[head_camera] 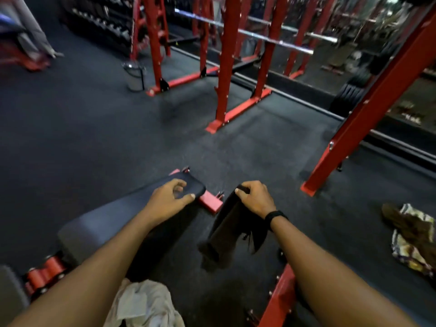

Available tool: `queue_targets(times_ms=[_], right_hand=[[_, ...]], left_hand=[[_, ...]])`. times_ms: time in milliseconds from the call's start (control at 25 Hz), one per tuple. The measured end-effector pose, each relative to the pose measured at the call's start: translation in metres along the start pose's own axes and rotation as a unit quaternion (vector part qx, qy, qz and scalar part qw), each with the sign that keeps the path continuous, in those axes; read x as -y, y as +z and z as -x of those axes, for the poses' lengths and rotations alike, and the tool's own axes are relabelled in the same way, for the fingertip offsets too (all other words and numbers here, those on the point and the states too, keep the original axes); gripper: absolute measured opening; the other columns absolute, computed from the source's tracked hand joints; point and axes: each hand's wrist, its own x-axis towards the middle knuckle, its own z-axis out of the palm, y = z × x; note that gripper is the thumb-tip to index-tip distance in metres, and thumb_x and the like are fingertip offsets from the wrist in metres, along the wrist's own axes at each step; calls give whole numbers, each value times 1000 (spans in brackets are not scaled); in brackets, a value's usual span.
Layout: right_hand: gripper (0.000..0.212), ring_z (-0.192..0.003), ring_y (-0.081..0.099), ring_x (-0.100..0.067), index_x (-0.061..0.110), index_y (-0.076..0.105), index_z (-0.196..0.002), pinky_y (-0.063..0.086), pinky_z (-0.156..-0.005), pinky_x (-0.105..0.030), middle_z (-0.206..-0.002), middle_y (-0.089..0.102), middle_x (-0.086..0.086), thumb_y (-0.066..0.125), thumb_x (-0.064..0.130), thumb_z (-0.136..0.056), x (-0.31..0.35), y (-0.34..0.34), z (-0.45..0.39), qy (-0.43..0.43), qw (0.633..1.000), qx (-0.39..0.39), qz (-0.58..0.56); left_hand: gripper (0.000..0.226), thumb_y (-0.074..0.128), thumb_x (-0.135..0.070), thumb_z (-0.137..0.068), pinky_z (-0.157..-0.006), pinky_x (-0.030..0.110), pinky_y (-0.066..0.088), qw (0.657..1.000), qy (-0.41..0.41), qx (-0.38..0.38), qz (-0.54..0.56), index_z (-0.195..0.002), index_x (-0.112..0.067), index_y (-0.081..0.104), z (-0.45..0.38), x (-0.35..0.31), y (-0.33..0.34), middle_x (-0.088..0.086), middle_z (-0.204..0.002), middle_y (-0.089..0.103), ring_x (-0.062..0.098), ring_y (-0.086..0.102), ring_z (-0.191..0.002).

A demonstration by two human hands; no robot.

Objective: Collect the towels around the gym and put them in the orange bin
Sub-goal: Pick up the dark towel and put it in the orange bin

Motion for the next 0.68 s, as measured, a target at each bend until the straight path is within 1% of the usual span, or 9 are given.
queue_targets(times_ms=[80, 160, 280, 360, 400, 480, 600, 680], right_hand=[[19, -95, 65, -24, 12, 70, -84, 52, -80, -38, -91, 72, -7, 62, 30, -87, 32, -62, 2, -33, 999, -23, 4], [17, -97, 66, -24, 13, 71, -84, 52, -83, -37, -92, 73, -8, 63, 28, -86, 61, -121, 8, -73, 996, -47, 17], [12, -101, 65, -25, 16, 72, -85, 50, -88, -37, -97, 73, -8, 64, 25, -86, 96, -199, 27, -107, 991, -78, 36], [10, -102, 64, -25, 19, 71, -81, 48, -92, -37, -97, 72, -6, 63, 24, -86, 113, -244, 45, -124, 986, -104, 51], [11, -101, 64, -25, 19, 70, -80, 49, -92, -37, -97, 72, -5, 63, 24, -86, 121, -265, 57, -127, 983, -121, 56], [12, -101, 63, -24, 20, 72, -87, 51, -88, -37, -102, 71, -4, 62, 27, -86, 131, -305, 84, -123, 976, -165, 69], [17, -105, 62, -25, 29, 71, -98, 51, -88, -37, -109, 69, -1, 59, 36, -88, 137, -349, 131, -96, 964, -222, 113], [20, -106, 62, -26, 31, 69, -102, 49, -87, -36, -113, 68, -1, 56, 39, -90, 138, -370, 167, -74, 954, -253, 144]], left_hand=[[36, 73, -26, -82, -86, 24, 43, 999, 20, -29, -3, -114, -13, 61, 13, -58, -32, 1, -106, 62, 16, 58, -97], [40, 73, -30, -82, -86, 22, 42, 998, 46, -49, 0, -116, -14, 61, 28, -108, -61, 2, -109, 62, 14, 57, -95], [43, 72, -37, -81, -86, 23, 42, 995, 82, -57, -13, -118, -18, 59, 45, -165, -95, 1, -114, 62, 15, 59, -98], [45, 71, -39, -82, -87, 26, 44, 993, 103, -55, -15, -120, -19, 58, 55, -197, -110, 0, -117, 60, 16, 59, -102], [45, 70, -40, -82, -89, 28, 46, 991, 118, -56, -15, -121, -20, 57, 61, -214, -115, 0, -118, 60, 17, 59, -104], [45, 69, -40, -83, -91, 29, 47, 987, 151, -53, -17, -121, -20, 57, 73, -247, -123, -2, -117, 58, 17, 59, -106], [43, 70, -38, -84, -90, 27, 45, 978, 200, -47, -23, -120, -19, 57, 90, -288, -125, -3, -113, 59, 15, 58, -104], [43, 70, -37, -83, -90, 27, 45, 970, 239, -25, -26, -119, -19, 58, 101, -310, -124, -2, -111, 59, 16, 59, -103]])
